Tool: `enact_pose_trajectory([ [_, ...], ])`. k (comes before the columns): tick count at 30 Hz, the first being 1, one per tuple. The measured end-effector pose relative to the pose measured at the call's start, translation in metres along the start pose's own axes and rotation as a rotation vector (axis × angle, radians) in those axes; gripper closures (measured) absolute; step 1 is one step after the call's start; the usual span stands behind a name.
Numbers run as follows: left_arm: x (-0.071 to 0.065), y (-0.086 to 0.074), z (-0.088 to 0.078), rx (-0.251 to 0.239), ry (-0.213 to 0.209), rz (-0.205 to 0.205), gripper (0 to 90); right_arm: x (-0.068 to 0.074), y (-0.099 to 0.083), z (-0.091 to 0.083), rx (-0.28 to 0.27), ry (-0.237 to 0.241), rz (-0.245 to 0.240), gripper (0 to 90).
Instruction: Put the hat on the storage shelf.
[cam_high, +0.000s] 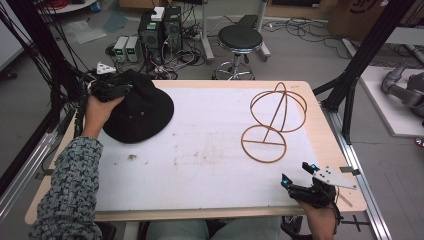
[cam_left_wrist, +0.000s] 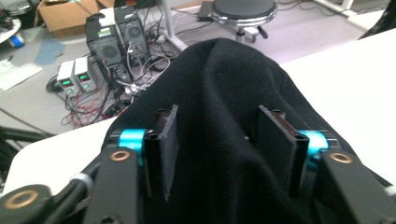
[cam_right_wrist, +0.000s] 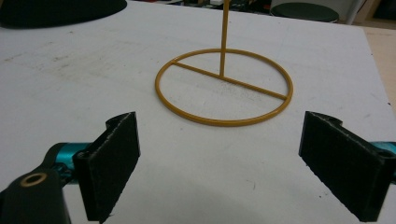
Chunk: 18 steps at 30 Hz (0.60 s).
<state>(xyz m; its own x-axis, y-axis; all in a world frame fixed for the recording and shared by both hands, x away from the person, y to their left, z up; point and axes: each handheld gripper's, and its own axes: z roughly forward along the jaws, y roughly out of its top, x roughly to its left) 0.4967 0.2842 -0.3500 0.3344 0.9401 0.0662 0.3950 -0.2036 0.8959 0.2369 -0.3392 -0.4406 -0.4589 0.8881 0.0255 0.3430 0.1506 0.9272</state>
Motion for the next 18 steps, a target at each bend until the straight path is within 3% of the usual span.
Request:
enact_pose_trajectory([
  [11,0.002,0.002,-0.006,0.003,-0.028,0.007,82.6,-0.001,0.000,0.000,-0.002,0.003,-0.005,12.2],
  [18,0.001,0.014,-0.020,-0.011,-0.043,0.012,87.2,0.001,0.002,0.005,-0.002,0.011,-0.008,12.2],
])
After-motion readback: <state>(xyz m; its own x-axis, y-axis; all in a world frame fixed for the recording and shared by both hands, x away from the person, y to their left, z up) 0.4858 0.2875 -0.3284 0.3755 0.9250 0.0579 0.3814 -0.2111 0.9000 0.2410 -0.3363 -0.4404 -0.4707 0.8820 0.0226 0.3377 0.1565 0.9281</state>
